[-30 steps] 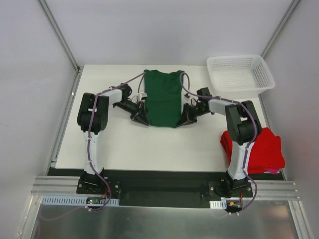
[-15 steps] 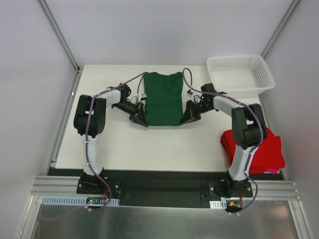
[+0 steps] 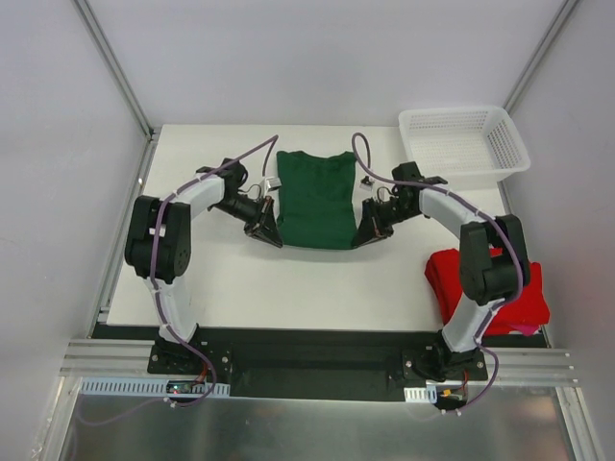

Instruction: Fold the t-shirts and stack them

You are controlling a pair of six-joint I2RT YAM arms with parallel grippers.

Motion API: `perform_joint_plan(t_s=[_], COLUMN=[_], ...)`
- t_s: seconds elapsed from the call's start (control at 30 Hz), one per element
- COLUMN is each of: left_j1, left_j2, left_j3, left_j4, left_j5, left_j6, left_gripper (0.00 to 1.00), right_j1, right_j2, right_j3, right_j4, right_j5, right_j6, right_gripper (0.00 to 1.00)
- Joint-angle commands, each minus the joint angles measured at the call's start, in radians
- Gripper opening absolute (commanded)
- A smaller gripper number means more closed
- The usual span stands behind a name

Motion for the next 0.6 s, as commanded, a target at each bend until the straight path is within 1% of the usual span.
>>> perform_joint_plan(t_s=[0.0, 0.23, 0.4, 0.57], left_j1=[0.000, -0.018, -0.081, -0.115], left_j2=[-0.124, -0.250, -0.354, -0.416], left_j3=[-0.060, -0.171, -0.252, -0.312], left_j4=[-0.076, -0.134, -0.176, -0.194], left_j5=[-0.022, -0.057, -0.089, -0.100], left_j6=[0.092, 0.152, 0.196, 0.204], left_gripper=[0.00, 0.00, 0.00, 0.00], right_j1=[-0.006, 0.005, 0.014, 0.034], right_j2=[-0.107, -0.181, -0.227, -0.270], right_j3=[-0.041, -0.082, -0.099, -0.121], right_j4=[-0.114, -0.195, -0.256, -0.330], right_j5=[-0.003, -0.022, -0.039, -0.052], right_j6=[-0.108, -0.197, -0.260, -0.315], right_gripper=[0.01, 0.01, 0.01, 0.01])
